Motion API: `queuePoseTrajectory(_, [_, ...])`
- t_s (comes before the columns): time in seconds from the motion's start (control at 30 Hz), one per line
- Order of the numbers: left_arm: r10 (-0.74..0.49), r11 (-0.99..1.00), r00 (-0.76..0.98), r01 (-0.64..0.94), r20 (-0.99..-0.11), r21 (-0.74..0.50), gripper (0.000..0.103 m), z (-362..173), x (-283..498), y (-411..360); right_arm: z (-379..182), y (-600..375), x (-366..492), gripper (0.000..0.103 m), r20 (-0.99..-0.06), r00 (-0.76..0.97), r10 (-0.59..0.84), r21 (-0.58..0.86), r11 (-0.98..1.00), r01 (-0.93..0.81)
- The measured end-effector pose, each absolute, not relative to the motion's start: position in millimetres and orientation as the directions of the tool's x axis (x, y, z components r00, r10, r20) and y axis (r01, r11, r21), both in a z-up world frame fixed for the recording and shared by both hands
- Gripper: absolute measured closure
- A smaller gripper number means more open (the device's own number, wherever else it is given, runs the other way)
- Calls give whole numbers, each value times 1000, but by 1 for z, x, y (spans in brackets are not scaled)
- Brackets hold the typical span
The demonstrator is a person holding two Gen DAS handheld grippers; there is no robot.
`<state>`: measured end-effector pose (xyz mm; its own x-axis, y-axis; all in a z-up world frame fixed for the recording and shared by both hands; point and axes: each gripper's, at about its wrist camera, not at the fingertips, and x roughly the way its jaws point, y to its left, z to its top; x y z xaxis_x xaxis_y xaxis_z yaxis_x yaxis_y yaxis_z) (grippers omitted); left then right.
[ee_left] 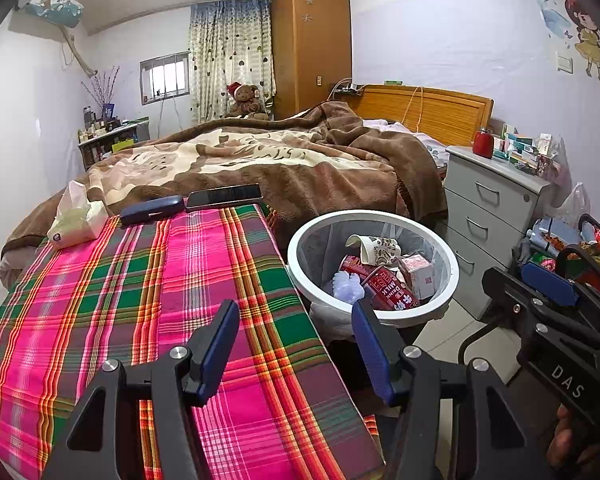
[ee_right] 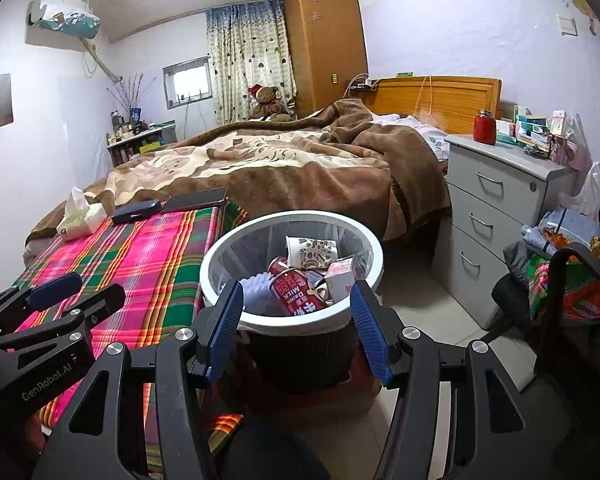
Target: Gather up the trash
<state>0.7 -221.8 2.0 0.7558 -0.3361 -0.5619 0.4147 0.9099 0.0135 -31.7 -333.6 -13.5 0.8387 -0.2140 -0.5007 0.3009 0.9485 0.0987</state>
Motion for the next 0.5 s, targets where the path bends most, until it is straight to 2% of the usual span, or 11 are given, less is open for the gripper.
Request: queuePoseTrajectory(0.5, [-334,911,756,412,-562,14,45,2,0,-220,-13,-333,-31,46,-503,837,-214,97,948,301])
